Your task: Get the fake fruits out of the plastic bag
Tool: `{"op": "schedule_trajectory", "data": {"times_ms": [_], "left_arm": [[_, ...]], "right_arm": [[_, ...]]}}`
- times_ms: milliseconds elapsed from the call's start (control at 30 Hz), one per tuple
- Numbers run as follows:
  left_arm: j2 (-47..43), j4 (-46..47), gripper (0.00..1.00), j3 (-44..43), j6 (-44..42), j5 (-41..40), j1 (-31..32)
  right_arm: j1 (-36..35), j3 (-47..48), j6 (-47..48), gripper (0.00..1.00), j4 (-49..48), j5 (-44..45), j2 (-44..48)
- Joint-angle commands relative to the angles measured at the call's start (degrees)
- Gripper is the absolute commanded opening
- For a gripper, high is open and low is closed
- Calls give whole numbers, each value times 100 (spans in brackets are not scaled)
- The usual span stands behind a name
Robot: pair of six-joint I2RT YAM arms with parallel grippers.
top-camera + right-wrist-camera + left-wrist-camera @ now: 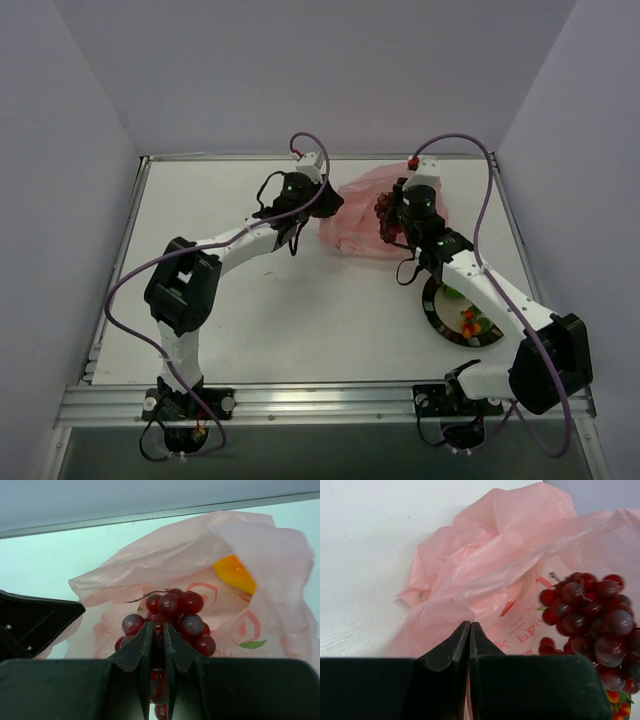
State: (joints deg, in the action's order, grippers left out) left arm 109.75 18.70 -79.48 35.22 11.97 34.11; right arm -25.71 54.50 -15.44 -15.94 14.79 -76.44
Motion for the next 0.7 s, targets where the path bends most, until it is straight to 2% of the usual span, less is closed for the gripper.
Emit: {"op": "schedule_trajectory", "data": {"times_ms": [0, 200, 367, 467, 600, 667], "left_arm": [[-490, 459, 2, -23, 187, -54, -115], [-323, 582, 2, -111, 336, 7, -115], [-16, 731, 2, -304, 573, 95, -124], [98, 758, 2, -471, 678, 157, -132], [169, 828, 2, -498, 793, 244, -211], [187, 933, 2, -419, 898, 306, -238]], "right_arm": [[-30, 114, -257, 0, 249, 367, 349], [-56, -71, -521, 0, 311, 200, 1227], [-48, -176, -1152, 0, 1048, 1033, 2455], [-56, -378, -1688, 0, 2092, 1903, 3222], [-56, -625, -2960, 0, 3839, 3168, 4197], [-30, -669, -3463, 0, 4343, 3592, 4594]]}}
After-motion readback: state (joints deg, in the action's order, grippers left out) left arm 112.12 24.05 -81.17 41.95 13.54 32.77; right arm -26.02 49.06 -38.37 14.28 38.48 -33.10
